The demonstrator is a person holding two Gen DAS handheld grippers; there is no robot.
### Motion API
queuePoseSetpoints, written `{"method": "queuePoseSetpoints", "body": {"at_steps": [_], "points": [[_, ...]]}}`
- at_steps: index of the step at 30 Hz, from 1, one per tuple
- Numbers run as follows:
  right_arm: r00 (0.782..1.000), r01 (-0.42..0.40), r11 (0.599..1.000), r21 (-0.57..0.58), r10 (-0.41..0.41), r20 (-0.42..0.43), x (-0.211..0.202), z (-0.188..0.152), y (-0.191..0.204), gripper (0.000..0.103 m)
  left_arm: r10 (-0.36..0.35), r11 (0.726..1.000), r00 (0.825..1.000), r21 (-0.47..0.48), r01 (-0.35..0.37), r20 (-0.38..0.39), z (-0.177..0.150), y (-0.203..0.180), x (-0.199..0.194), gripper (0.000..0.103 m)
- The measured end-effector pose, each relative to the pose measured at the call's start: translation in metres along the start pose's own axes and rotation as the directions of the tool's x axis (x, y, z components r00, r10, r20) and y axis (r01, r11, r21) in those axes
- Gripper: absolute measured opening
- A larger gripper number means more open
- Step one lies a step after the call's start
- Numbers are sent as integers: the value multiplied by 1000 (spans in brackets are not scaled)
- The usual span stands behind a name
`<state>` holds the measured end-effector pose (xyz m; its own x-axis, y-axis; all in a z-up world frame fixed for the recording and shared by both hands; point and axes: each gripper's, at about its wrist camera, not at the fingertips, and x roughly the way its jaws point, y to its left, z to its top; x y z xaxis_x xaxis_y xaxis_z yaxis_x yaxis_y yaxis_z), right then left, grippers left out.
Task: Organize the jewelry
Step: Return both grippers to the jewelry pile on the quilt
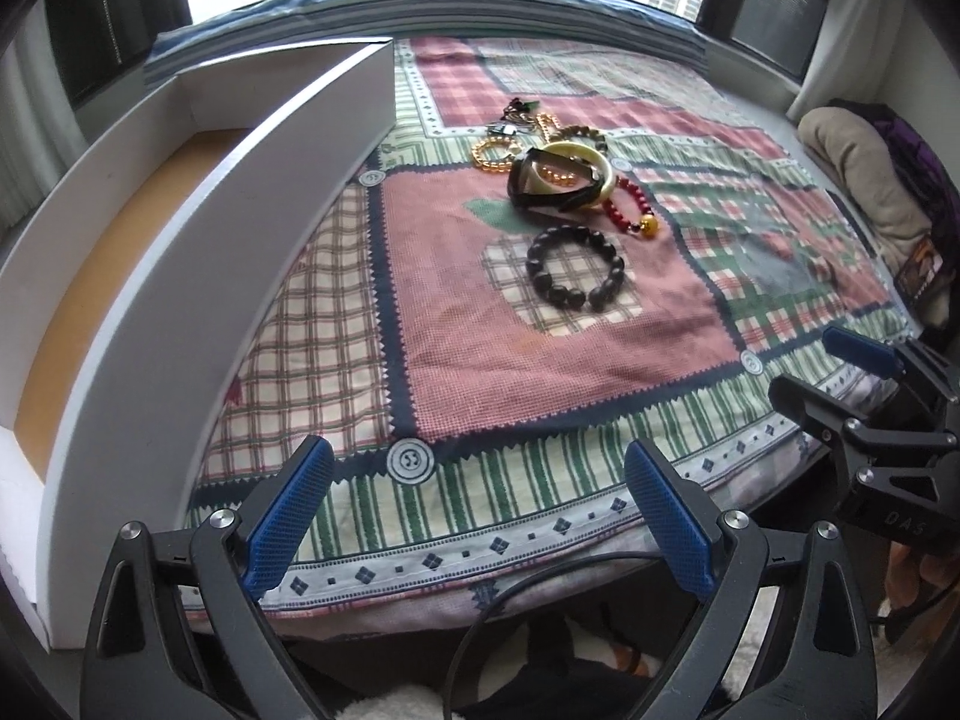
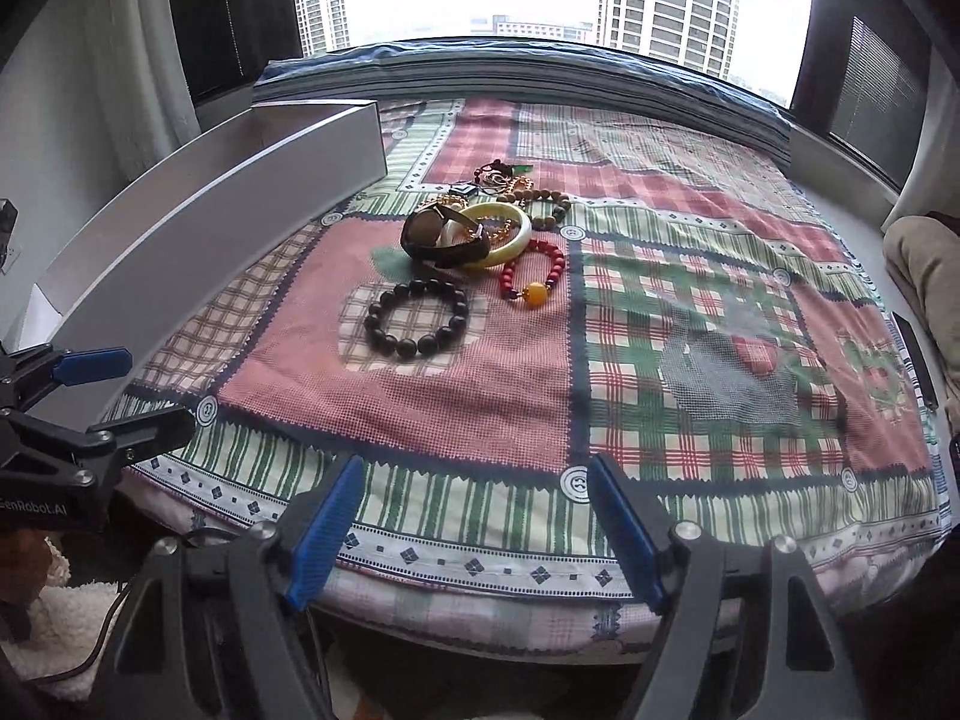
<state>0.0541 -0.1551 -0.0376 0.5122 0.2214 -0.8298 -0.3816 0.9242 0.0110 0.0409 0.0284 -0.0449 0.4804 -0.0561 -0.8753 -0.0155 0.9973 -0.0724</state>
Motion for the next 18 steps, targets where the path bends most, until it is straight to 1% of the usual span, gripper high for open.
{"method": "queuePoseSetpoints", "body": {"at_steps": [12, 18], "points": [[997, 81, 997, 2, -81, -16, 5, 1, -14, 78, 11, 999, 1000, 34, -10, -29, 2, -14, 13, 98], [996, 84, 996, -3, -84, -23, 8, 0, -16, 78, 21, 999, 999, 44, -19, -41, 2, -17, 19, 98]]}}
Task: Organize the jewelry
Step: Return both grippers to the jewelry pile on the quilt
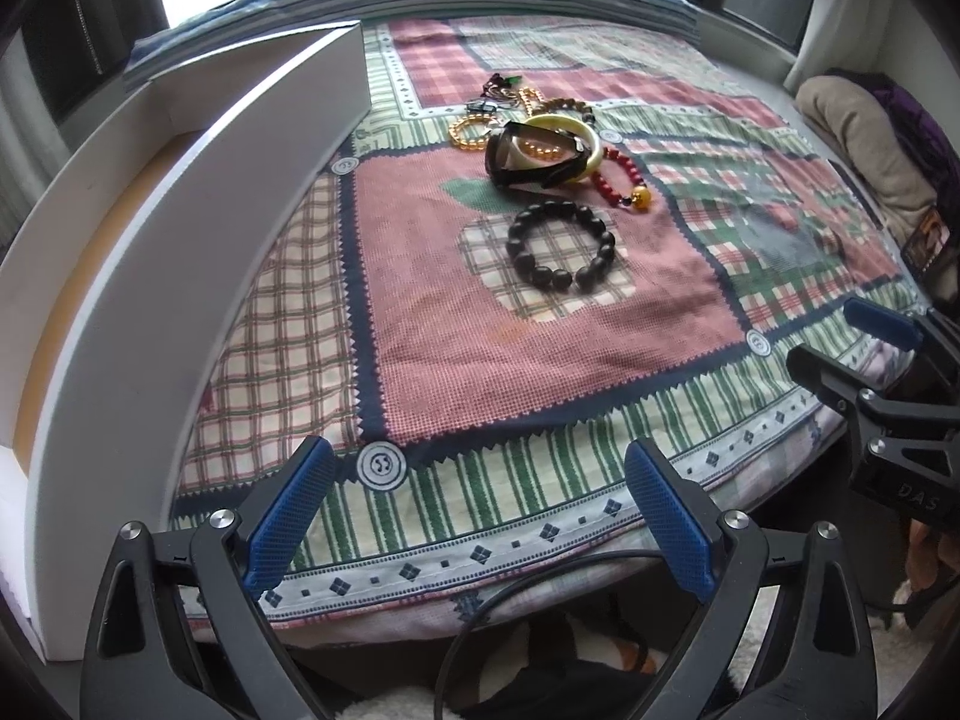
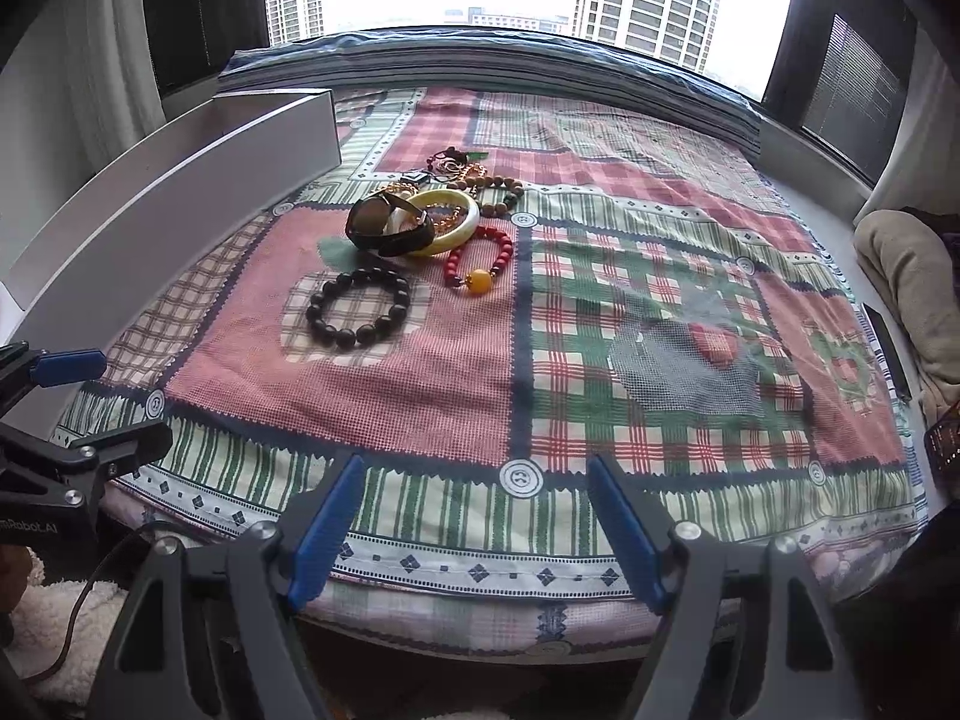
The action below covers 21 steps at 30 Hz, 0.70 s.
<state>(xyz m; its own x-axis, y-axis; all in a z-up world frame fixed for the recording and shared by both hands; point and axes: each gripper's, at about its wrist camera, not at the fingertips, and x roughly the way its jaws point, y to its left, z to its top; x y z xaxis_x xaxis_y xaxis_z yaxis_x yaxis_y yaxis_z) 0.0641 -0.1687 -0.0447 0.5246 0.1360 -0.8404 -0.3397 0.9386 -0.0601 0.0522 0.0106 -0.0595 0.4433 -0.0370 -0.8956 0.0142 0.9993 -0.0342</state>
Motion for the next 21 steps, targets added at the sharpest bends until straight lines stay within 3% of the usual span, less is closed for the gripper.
{"method": "queuePoseSetpoints", "body": {"at_steps": [21], "points": [[993, 118, 992, -47, -117, 13, 3, -1, -13, 78, 27, 998, 1000, 60, -27, -2, 13, -12, 13, 98]]}}
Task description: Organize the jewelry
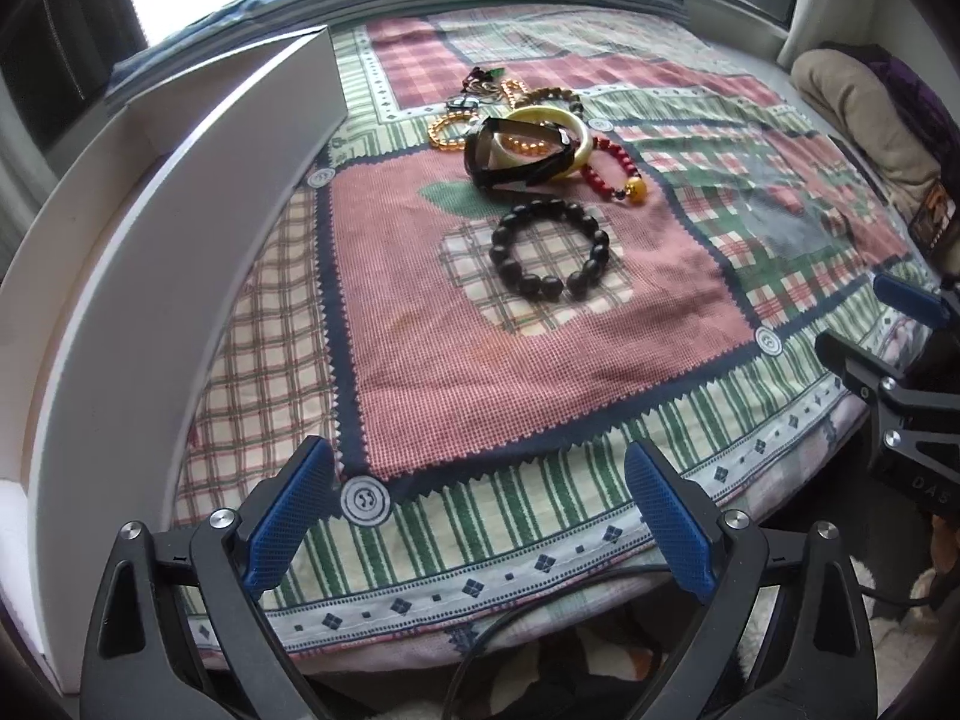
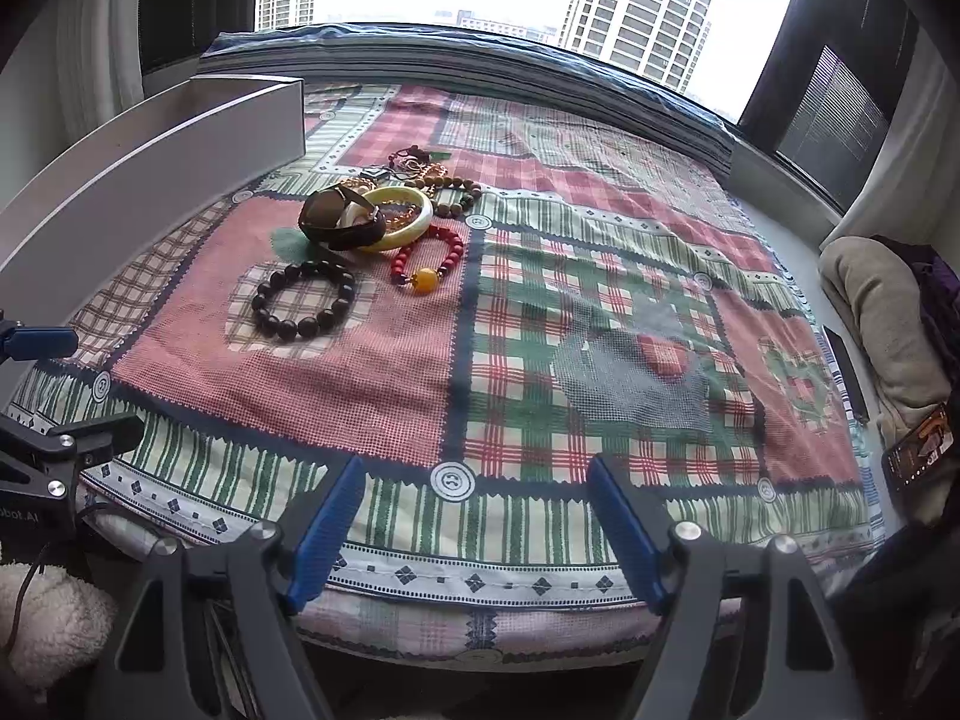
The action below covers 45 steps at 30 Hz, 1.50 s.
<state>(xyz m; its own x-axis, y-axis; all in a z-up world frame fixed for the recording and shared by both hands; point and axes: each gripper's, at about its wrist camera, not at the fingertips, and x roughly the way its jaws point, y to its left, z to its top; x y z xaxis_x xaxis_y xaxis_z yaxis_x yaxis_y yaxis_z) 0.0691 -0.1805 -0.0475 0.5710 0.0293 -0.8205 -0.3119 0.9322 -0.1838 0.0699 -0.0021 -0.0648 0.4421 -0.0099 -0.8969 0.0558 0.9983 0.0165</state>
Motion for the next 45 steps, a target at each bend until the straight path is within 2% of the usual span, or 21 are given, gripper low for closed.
{"method": "queuePoseSetpoints", "body": {"at_steps": [3, 5, 13, 14, 17, 19, 21, 23, 32, 33, 34, 36, 42, 44, 45], "points": [[1000, -3, 1000, 9, 3, -6, 3, -1, -3, 78, -6, 1000, 1000, 7, 6, 14, 13, 3, 3, 98], [1000, -8, 1000, 19, 9, -11, 4, -2, -6, 78, -35, 999, 999, 23, 34, 13, 23, 3, 7, 98], [999, -27, 995, 97, 30, -31, 12, -9, -25, 78, -142, 977, 990, 164, 139, 6, 60, -25, 25, 97], [999, -29, 994, 106, 33, -33, 13, -10, -27, 78, -155, 971, 988, 183, 152, -1, 63, -31, 29, 94], [998, -39, 991, 126, 44, -38, 17, -13, -32, 78, -191, 949, 981, 249, 193, -30, 71, -52, 44, 78], [998, -48, 989, 137, 54, -43, 19, -15, -34, 78, -188, 943, 981, 270, 195, -51, 75, -61, 58, 67], [997, -55, 988, 145, 62, -43, 19, -17, -37, 78, -169, 946, 983, 266, 183, -75, 79, -64, 71, 50], [997, -57, 987, 152, 63, -36, 18, -18, -39, 78, -171, 950, 981, 249, 188, -91, 82, -63, 80, 42], [997, -62, 978, 199, 69, -31, 22, -21, -54, 78, -163, 948, 981, 259, 185, -102, 85, -70, 92, 40], [997, -64, 978, 201, 71, -29, 21, -21, -55, 78, -163, 949, 981, 256, 184, -101, 85, -71, 92, 37], [997, -66, 977, 202, 72, -26, 21, -20, -55, 78, -160, 950, 982, 254, 181, -99, 85, -70, 92, 33], [997, -73, 977, 203, 78, -16, 19, -18, -56, 78, -170, 950, 980, 246, 191, -104, 85, -69, 92, 10], [987, -160, 965, 206, 156, 34, 27, 4, -66, 78, -220, 966, 971, 118, 230, -95, 83, -43, 83, 10], [973, -230, 952, 200, 227, 35, 38, 17, -67, 78, -234, 969, 970, 66, 238, -69, 82, -29, 72, 10], [956, -292, 937, 192, 291, 33, 44, 24, -65, 78, -233, 971, 971, 45, 236, -52, 81, -21, 65, 10]]}}
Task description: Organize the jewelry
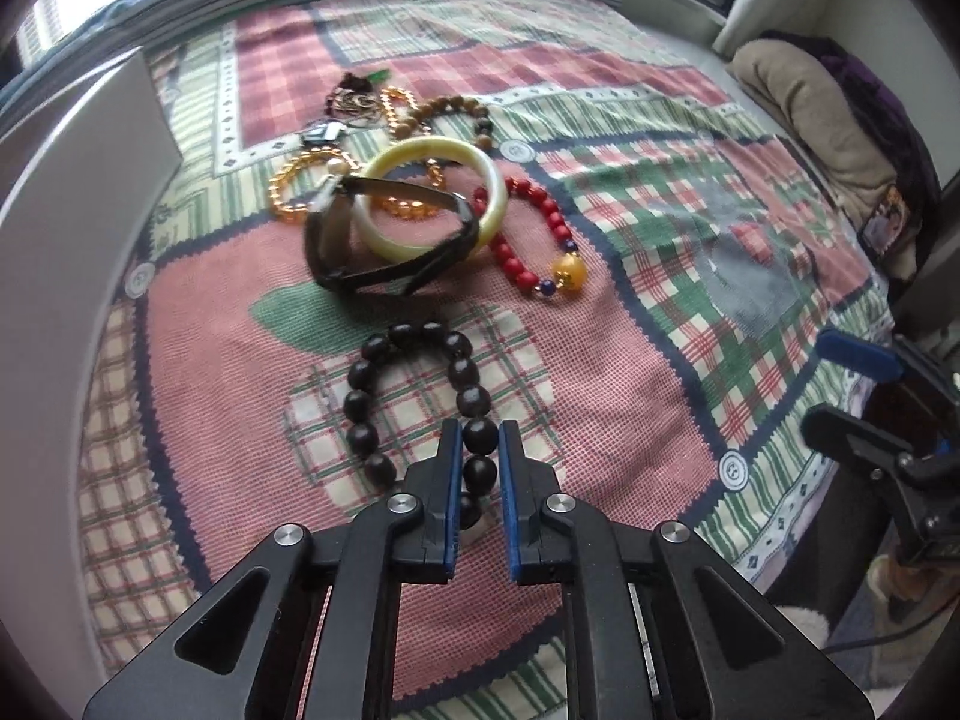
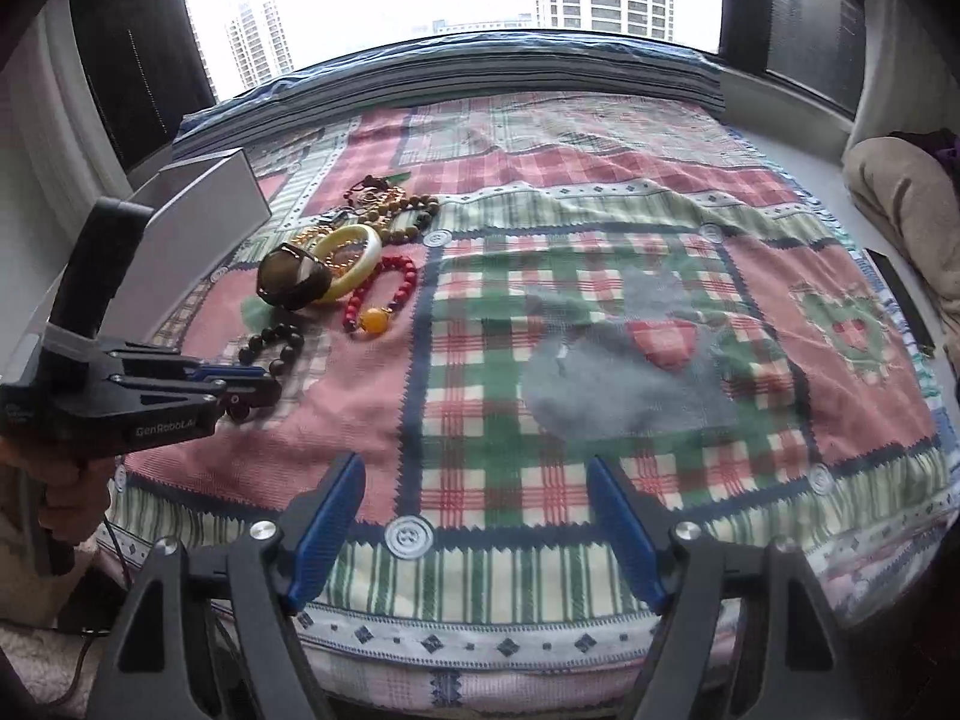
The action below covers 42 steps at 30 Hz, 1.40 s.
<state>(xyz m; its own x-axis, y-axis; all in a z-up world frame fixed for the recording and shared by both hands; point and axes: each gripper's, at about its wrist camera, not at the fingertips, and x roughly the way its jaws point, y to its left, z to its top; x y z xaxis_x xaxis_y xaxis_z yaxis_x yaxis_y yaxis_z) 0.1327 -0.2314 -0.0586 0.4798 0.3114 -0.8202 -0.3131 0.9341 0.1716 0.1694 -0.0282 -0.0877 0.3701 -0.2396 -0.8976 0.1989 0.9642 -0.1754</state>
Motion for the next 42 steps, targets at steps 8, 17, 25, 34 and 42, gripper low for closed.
{"method": "queuePoseSetpoints", "body": {"at_steps": [8, 17, 25, 34, 42], "points": [[966, -254, 946, -201, 238, -99, 61, 64, 41, 49, 75, 991, 995, -113, -66, 70, -23, 43, -42, 10], [946, -286, 862, -418, 184, -267, 131, 89, 54, 49, 72, 984, 995, -170, -60, 66, -43, 63, -46, 10], [908, -318, 777, -543, 86, -409, 116, 50, 74, 49, 75, 981, 994, -182, -60, 74, -44, 65, -48, 10], [913, -296, 863, -409, 130, -387, 107, 58, 59, 17, 33, 973, 995, -230, -11, 90, -48, 70, -62, 10], [865, -478, 868, -133, 439, -243, 33, 82, 61, 17, 4, 963, 982, -267, 48, 188, -57, 70, -124, 10]]}}
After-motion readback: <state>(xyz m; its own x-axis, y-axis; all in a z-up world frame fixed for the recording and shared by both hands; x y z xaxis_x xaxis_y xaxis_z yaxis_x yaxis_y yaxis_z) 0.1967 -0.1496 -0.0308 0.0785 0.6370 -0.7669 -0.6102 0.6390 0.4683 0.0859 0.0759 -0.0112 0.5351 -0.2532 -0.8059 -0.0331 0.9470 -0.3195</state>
